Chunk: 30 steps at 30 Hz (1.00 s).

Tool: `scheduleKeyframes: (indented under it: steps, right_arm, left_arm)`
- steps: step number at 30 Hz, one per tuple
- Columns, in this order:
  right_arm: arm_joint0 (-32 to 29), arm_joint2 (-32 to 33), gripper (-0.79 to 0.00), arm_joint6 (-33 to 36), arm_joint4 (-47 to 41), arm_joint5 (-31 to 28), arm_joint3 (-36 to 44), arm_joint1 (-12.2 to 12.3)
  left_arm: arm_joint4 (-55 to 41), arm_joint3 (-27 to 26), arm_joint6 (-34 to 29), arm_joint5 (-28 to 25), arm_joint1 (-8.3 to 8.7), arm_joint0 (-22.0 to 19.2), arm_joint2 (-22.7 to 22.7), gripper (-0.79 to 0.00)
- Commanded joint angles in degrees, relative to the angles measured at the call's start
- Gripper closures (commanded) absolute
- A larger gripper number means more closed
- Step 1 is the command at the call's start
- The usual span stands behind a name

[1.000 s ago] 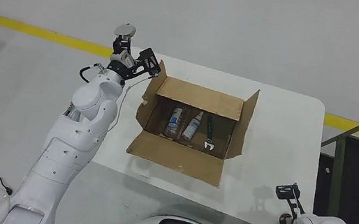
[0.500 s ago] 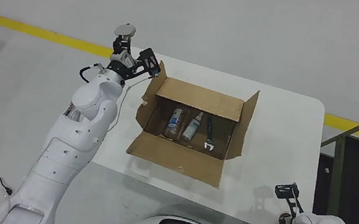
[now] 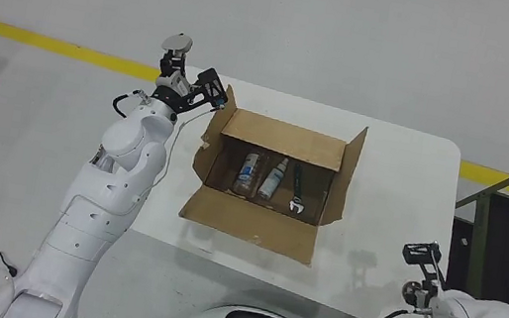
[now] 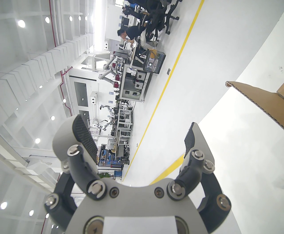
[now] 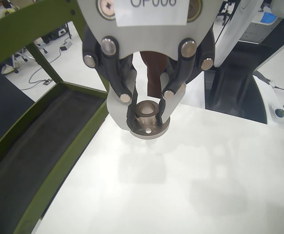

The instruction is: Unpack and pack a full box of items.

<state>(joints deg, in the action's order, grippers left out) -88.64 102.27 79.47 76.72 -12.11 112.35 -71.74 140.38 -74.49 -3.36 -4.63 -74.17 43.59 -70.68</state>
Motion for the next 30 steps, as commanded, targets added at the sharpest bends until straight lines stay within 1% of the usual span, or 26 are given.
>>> scheduleKeyframes:
  steps: [1, 7, 9, 15, 20, 30]
  right_arm:
    - [0.24, 1.44, 0.000, 2.20, -2.18, -0.39, 4.89, 0.20]
    - [1.30, 4.53, 0.000, 8.49, -12.73, -4.21, 18.90, 0.88]
    - [1.17, 4.65, 0.000, 8.53, -14.71, -4.17, 22.30, 1.35]
    - [6.24, 2.47, 0.000, 8.53, -21.93, -4.17, 22.30, 3.40]
    - [6.49, -0.45, 0.000, 8.53, -23.51, -4.13, 22.30, 4.93]
    - [6.38, -0.52, 0.000, 8.53, -23.39, -3.93, 22.30, 5.00]
  left_arm:
    - [0.00, 0.00, 0.00, 0.00, 0.00, 0.00, 0.00, -0.785]
    - [0.00, 0.00, 0.00, 0.00, 0.00, 0.00, 0.00, -0.785]
    - [0.00, 0.00, 0.00, 0.00, 0.00, 0.00, 0.00, -0.785]
    - [0.00, 0.00, 0.00, 0.00, 0.00, 0.00, 0.00, -0.785]
    - [0.00, 0.00, 0.00, 0.00, 0.00, 0.00, 0.00, -0.785]
    - [0.00, 0.00, 0.00, 0.00, 0.00, 0.00, 0.00, -0.785]
